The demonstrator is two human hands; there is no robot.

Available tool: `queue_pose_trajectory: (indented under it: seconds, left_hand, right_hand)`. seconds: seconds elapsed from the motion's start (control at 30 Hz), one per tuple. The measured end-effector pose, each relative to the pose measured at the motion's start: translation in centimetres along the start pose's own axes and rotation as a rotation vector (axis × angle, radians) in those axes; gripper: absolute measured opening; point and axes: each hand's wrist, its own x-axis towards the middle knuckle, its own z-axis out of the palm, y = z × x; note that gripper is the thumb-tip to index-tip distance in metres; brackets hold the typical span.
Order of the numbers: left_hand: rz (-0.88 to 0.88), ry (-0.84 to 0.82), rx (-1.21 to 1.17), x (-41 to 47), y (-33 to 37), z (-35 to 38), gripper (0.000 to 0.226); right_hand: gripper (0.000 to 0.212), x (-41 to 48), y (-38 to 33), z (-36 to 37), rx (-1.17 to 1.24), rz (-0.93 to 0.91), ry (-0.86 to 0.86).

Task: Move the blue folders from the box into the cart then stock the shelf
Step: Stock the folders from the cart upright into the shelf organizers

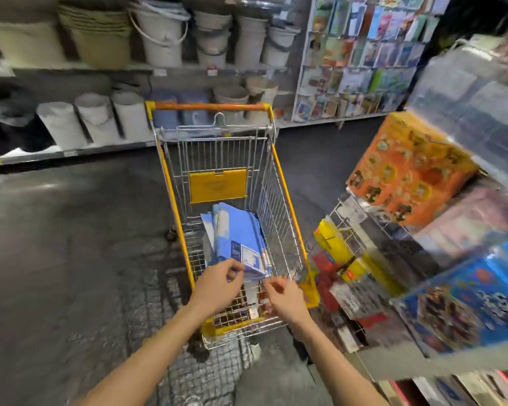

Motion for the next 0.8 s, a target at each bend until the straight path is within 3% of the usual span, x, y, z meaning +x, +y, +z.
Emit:
queue_pose_trajectory:
  seconds: [0.13,0.27,0.5,0.8]
  left_hand:
    - [-0.081,-0.022,-0.033,3.9,-2.6,0.1,0.009]
    - [-0.173,-0.038,-0.085,7.5,-4.3,0.6,0.012]
    - [-0.38,-0.009,-0.099,17.5,-8.0,2.5,0.02]
    - [-0.692,0.037,-0.166,26.8,-12.1,6.0,0.049]
  right_hand:
    - [0.031,3.8,0.1,1.5,0.085,0.124,-0.026]
    - [0.023,7.8,0.2,1.4,0.092,0.198,-0.058]
    - [0.016,19.8,2.3,2.3,0.003,0.28,-0.197]
    - [0.013,30.5,1.6,1.9,0.07,0.392,-0.313]
